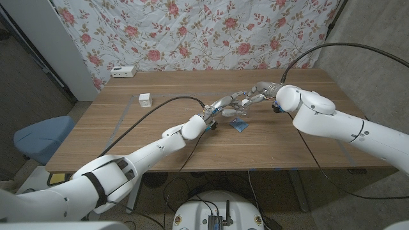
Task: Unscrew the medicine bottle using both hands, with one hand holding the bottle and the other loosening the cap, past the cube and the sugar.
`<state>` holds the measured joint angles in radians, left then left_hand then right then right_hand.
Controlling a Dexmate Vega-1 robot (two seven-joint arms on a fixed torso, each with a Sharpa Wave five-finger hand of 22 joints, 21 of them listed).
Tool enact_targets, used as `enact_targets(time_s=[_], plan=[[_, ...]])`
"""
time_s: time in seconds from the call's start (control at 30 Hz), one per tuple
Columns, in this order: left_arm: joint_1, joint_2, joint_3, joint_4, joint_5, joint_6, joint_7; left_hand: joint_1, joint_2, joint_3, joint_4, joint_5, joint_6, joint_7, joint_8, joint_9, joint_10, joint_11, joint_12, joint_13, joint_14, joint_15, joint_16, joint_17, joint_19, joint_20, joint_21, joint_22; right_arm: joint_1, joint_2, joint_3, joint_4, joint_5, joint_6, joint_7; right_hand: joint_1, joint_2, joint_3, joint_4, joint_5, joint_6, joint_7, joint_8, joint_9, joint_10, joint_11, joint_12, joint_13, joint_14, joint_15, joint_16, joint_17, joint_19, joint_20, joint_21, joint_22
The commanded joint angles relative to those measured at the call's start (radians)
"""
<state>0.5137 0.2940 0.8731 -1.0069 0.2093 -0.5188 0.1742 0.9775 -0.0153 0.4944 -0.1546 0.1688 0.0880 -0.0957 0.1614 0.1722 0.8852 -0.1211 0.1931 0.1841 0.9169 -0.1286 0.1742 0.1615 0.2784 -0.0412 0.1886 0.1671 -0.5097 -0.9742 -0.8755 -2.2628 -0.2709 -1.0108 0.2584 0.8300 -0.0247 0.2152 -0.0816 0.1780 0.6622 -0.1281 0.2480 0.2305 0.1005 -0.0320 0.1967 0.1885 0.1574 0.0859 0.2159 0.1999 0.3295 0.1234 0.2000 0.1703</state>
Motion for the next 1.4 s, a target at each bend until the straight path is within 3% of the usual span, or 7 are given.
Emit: enact_targets(time_s=[0.03,0.37,0.6,1.03,1.4], plan=[[0.000,-0.001,0.001,0.000,0.001,-0.001,-0.003,0.005,0.011,0.002,-0.001,0.009,-0.007,-0.001,0.007,0.001,0.047,-0.040,0.005,0.004,0.009,-0.086,0.005,0.002,0.011,-0.122,-0.001,0.000,-0.007,0.008,-0.011,-0.004,-0.020,-0.030,-0.027,0.005,0.005,0.003,-0.011,0.010,0.030,-0.003,0.014,0.006,0.017,-0.002,0.008,0.003,0.020,-0.003,0.008,-0.001,0.011,-0.002,0.005,0.004],[0.001,-0.002,0.001,0.004,0.001,-0.003,0.000,0.003,0.012,0.003,0.001,0.009,-0.009,0.000,0.011,0.001,0.047,-0.041,0.005,0.004,0.010,-0.085,0.004,0.002,0.011,-0.124,-0.002,0.000,-0.012,0.006,-0.011,-0.003,-0.023,-0.013,-0.038,0.018,0.016,0.011,-0.025,0.012,0.091,-0.008,0.047,0.017,0.035,-0.011,0.010,0.003,0.035,-0.013,0.011,0.000,0.024,-0.006,0.006,0.004],[0.001,-0.002,0.001,0.004,0.000,-0.004,-0.002,0.003,0.012,0.004,0.002,0.009,-0.006,-0.001,0.015,0.001,0.047,-0.041,0.004,0.004,0.009,-0.085,0.002,0.001,0.011,-0.124,-0.002,0.000,-0.015,0.009,-0.011,-0.004,-0.030,-0.018,-0.044,0.029,0.024,0.017,-0.034,0.013,0.117,-0.014,0.063,0.022,0.048,-0.033,0.010,0.003,0.043,-0.020,0.012,0.000,0.031,-0.009,0.007,0.004],[-0.005,-0.008,0.004,0.017,0.000,-0.015,-0.001,0.000,0.013,0.004,0.003,0.009,0.000,-0.002,0.019,0.001,0.050,-0.039,0.004,0.004,0.010,-0.084,0.002,0.001,0.011,-0.125,-0.002,0.000,-0.030,0.002,0.011,-0.007,-0.012,-0.002,-0.045,0.090,0.061,0.052,-0.066,0.015,0.122,-0.040,0.068,0.023,0.059,-0.054,0.006,0.002,0.052,-0.050,0.012,0.001,0.037,-0.022,0.004,0.004],[-0.001,-0.004,0.004,0.007,0.004,-0.013,0.001,0.000,0.014,0.006,0.003,0.009,0.003,-0.002,0.021,0.001,0.052,-0.038,0.005,0.004,0.010,-0.085,0.001,0.001,0.011,-0.125,-0.002,0.000,-0.044,-0.010,0.043,-0.012,0.024,0.029,-0.039,0.123,0.080,0.070,-0.079,0.013,0.114,-0.057,0.065,0.021,0.056,-0.062,0.001,0.002,0.039,-0.054,0.006,0.002,0.030,-0.027,0.000,0.004]])
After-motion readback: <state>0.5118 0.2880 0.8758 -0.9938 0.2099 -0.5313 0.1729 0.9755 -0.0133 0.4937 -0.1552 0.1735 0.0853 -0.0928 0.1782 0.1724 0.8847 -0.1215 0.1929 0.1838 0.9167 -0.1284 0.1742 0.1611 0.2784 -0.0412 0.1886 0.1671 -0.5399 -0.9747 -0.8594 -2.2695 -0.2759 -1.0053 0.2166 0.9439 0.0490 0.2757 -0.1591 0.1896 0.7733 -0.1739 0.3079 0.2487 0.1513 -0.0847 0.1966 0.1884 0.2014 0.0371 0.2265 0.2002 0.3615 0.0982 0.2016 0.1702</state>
